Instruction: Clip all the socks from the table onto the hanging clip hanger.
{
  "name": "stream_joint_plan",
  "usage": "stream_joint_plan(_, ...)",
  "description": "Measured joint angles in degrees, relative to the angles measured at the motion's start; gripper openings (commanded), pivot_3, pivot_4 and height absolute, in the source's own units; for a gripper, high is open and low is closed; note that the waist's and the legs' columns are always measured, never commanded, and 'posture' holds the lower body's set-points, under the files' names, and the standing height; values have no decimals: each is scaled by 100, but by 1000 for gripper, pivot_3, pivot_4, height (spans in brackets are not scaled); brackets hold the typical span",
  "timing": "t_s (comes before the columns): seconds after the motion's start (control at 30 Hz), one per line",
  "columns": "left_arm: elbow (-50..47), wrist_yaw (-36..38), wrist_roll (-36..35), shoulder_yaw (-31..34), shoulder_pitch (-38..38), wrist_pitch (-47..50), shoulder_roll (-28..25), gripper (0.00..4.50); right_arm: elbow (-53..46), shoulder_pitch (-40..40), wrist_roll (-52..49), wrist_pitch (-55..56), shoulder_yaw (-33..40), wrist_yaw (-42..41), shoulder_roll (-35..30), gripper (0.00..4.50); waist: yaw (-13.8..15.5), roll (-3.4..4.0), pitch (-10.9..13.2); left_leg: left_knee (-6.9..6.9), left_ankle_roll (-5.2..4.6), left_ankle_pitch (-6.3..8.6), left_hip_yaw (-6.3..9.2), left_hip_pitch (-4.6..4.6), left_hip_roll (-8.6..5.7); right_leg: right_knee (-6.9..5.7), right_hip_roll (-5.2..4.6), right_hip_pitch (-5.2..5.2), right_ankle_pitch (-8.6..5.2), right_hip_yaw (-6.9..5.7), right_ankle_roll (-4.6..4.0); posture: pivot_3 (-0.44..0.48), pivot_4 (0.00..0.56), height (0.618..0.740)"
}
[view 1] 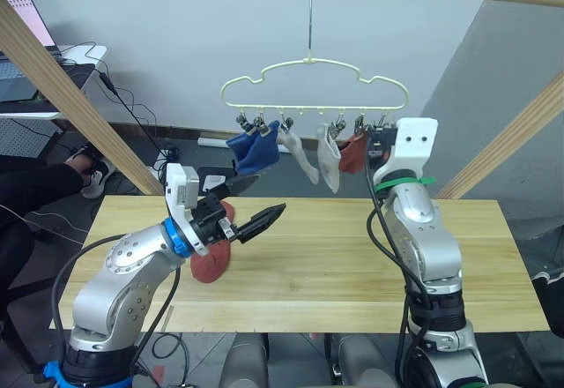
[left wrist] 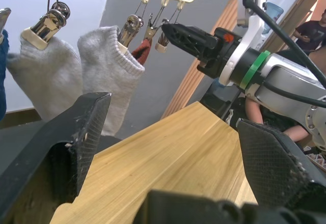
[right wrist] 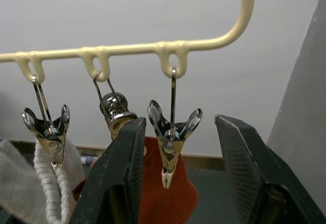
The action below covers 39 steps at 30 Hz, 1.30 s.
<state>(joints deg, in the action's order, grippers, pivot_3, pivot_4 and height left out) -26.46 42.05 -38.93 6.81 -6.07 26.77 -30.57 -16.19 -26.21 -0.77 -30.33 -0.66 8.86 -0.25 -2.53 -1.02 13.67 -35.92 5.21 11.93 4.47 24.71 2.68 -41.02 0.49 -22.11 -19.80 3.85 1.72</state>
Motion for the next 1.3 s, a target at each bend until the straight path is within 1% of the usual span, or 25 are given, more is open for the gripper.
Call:
stream_joint_plan(0.23,-1,-14,15,-18,9,-10,34,4500,103,-201,13,95,130,51,111,2247,3,0,0,2,0,0,1,0,0,0,0,0,0,-2,0,42,222,740)
stream_joint_plan(0.97,0,10,168,-37,77,-131,39,4500,231,-373,-131,99,221,70,602,2247,15,2,1,4,0,0,1,0,1,1,0,-1,0,-2,0,55,222,740)
stream_joint_plan(1.3,0,10,209,-42,124,-167,39,4500,307,-373,-212,99,365,81,641,2247,23,2,1,6,0,0,1,0,1,1,0,-2,0,-2,0,61,223,740)
